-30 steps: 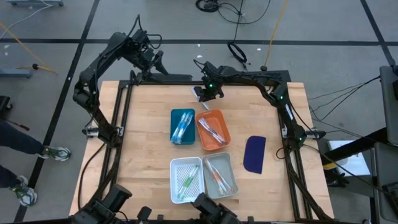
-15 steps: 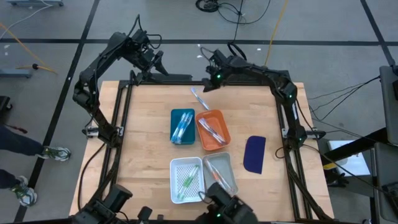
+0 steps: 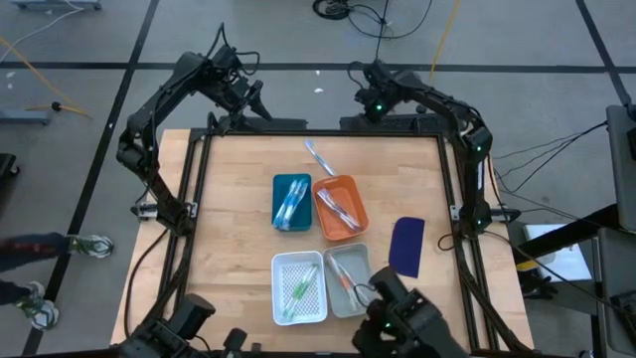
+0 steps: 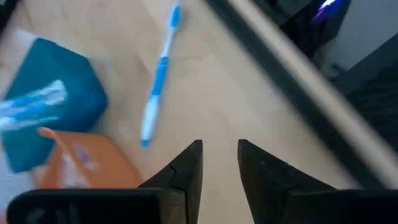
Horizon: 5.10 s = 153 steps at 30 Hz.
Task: Pick & Place Toothbrushes
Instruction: Adjust the blue toothbrush on the blue bin
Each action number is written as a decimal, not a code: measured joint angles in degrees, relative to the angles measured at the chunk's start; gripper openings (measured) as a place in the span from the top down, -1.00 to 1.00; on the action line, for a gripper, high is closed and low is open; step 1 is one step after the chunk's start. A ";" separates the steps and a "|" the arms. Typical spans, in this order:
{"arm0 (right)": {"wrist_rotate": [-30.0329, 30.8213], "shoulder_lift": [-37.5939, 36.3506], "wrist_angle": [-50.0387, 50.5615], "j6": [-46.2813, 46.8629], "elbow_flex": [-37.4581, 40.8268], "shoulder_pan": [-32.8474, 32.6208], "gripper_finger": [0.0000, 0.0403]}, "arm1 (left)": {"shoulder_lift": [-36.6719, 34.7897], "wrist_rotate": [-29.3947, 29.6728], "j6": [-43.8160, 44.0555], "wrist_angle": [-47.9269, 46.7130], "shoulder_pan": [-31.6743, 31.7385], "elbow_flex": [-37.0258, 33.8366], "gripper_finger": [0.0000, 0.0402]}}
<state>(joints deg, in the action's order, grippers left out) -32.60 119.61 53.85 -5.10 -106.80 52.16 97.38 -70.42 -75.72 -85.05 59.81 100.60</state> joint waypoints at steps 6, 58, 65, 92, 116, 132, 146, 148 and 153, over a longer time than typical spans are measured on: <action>4.59 0.87 0.50 -17.27 0.38 3.16 0.54 | 0.00 0.03 3.07 3.48 -0.86 0.00 -0.11; 6.82 -9.24 12.23 -45.83 1.33 -4.29 1.00 | 0.04 1.91 17.30 21.82 -5.75 -15.66 -0.11; 7.16 -16.77 0.26 -34.23 9.66 -9.48 1.00 | 0.04 1.92 15.85 21.76 -5.90 -19.81 -0.11; 19.33 -57.23 -47.02 8.15 61.27 -21.22 1.00 | -6.06 -2.00 -5.54 -4.86 -7.60 -21.40 -0.11; 17.34 -63.93 -49.82 9.35 65.96 -23.04 1.00 | -20.09 38.98 69.82 20.89 -26.72 -21.35 -0.11; 16.49 -72.41 -58.49 14.27 74.53 -23.02 1.00 | -19.74 39.02 70.07 22.80 -38.41 -21.38 -0.11; 15.73 -74.73 -60.48 16.84 77.75 -23.04 1.00 | -19.74 61.08 87.13 28.38 -49.28 -21.38 -0.11; 15.50 -74.73 -60.50 16.84 77.75 -23.04 1.00 | -19.59 65.85 90.65 28.32 -49.75 -21.38 -0.11; 13.21 -74.73 -60.50 16.87 77.77 -23.04 1.00 | -15.94 64.61 99.73 26.23 -46.64 -21.38 -0.11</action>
<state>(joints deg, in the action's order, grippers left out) -19.40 44.88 -6.66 11.77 -29.04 29.12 81.45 -5.81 24.01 -58.82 13.18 79.22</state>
